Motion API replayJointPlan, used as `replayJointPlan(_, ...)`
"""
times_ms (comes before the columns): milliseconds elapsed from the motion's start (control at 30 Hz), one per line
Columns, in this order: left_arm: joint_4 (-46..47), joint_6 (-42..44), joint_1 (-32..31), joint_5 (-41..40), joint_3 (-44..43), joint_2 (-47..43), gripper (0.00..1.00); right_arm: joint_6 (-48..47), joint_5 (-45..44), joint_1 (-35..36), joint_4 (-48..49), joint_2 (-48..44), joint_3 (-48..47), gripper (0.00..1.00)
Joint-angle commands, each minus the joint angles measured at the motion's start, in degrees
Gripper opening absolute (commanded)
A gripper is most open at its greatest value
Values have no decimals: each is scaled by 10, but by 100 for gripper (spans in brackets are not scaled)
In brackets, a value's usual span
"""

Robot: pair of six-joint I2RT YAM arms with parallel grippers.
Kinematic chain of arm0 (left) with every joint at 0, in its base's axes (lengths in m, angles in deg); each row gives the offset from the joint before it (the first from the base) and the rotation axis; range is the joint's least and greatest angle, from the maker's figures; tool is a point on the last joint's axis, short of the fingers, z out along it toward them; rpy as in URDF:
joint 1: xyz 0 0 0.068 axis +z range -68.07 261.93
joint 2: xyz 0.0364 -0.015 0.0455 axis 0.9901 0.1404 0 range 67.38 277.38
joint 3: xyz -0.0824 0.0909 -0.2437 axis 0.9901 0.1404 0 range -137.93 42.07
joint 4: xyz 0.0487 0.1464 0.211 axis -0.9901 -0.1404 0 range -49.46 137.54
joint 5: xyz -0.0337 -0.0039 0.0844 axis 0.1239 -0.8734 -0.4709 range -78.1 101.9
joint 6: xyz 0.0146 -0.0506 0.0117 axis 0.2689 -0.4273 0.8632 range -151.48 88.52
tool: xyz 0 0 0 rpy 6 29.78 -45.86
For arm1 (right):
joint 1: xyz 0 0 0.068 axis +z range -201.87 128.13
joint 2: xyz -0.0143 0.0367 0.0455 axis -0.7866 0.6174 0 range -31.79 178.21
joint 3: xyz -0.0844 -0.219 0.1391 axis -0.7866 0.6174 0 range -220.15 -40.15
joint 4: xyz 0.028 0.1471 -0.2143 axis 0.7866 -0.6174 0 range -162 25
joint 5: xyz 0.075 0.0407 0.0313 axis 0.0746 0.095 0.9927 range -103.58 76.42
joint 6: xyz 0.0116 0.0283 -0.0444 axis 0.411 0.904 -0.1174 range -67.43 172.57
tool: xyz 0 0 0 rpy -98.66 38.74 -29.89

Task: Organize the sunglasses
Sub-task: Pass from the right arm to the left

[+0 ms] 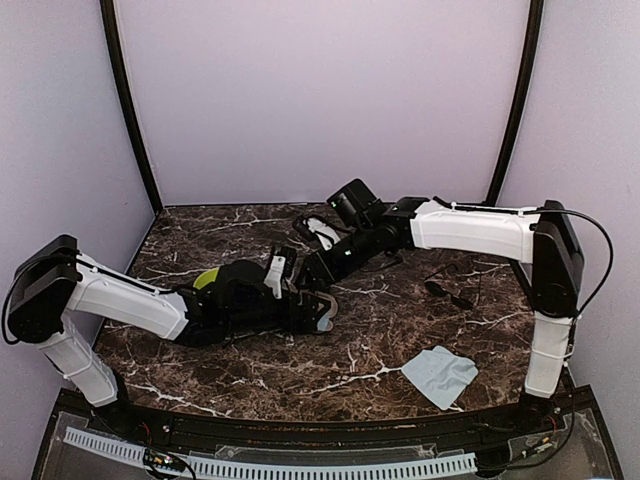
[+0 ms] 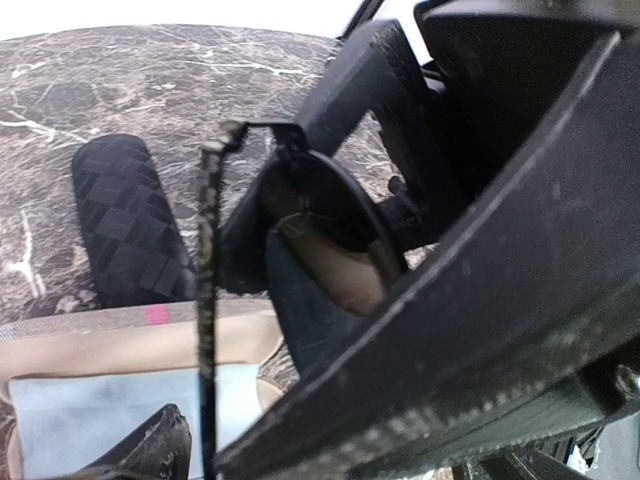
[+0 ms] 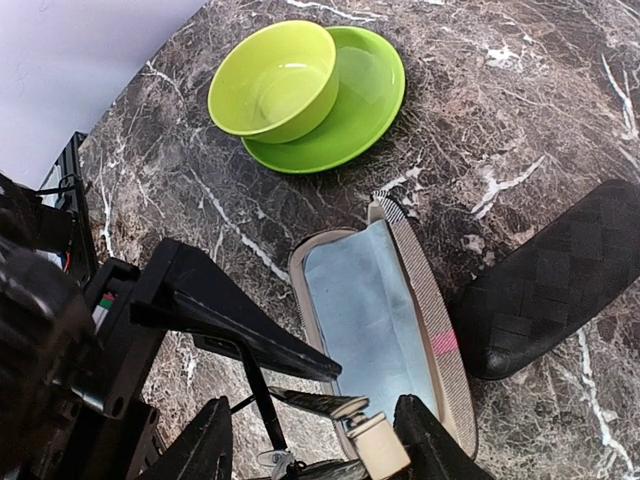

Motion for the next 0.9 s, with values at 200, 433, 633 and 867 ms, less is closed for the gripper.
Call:
replayJointPlan(200,-53,-25,-6,-34,17,-46,90,17,-16,6,18,12,-16,27)
replayJointPlan(433,-76,-20,-17,-50,-10,-34,79,26,-19,10,20,18,-21,27)
replayJointPlan(633,-89,-22,-27,-80,-30,-20,69,36,-22,14,25,20,-22,27)
replayJointPlan(867,-97,-15,-28,-110,-38,-15,62,40,-18,19,28,27,-26,27)
